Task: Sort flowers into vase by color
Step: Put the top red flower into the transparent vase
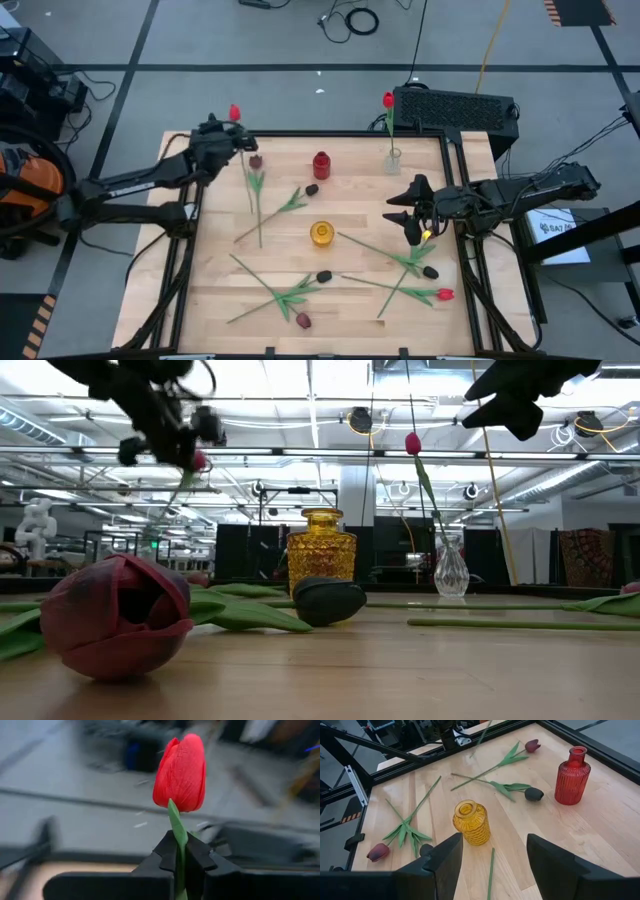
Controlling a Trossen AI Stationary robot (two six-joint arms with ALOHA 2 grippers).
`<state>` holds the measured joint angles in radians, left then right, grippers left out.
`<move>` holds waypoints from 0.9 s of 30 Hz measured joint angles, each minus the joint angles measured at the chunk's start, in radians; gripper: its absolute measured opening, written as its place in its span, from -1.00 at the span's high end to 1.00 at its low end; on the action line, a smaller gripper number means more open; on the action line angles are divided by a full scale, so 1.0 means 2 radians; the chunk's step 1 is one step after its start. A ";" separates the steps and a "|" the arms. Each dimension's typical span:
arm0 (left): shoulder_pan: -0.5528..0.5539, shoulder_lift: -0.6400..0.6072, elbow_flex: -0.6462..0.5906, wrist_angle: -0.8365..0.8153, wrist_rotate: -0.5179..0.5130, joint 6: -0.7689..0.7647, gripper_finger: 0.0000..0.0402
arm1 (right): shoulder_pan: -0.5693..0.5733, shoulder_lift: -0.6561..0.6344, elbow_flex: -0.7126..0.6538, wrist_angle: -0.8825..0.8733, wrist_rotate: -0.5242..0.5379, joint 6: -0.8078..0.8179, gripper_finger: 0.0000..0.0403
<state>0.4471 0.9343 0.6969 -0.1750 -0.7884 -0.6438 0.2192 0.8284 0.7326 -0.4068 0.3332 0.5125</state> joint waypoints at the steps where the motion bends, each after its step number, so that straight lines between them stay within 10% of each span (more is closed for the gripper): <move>1: -0.006 -0.010 0.002 0.029 0.014 0.015 0.93 | 0.000 0.000 0.000 0.003 0.000 0.000 -0.05; 12: -0.126 -0.044 0.009 0.299 0.276 0.078 0.93 | 0.032 0.081 0.000 0.213 -0.039 -0.076 -0.05; 27: -0.289 0.106 0.010 0.511 0.260 0.160 0.93 | 0.026 0.264 0.000 0.566 -0.050 -0.147 -0.05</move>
<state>-0.1306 1.1471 0.7169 0.8463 -0.2677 -0.3240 0.2714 1.3573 0.7326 0.7243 0.2340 0.2187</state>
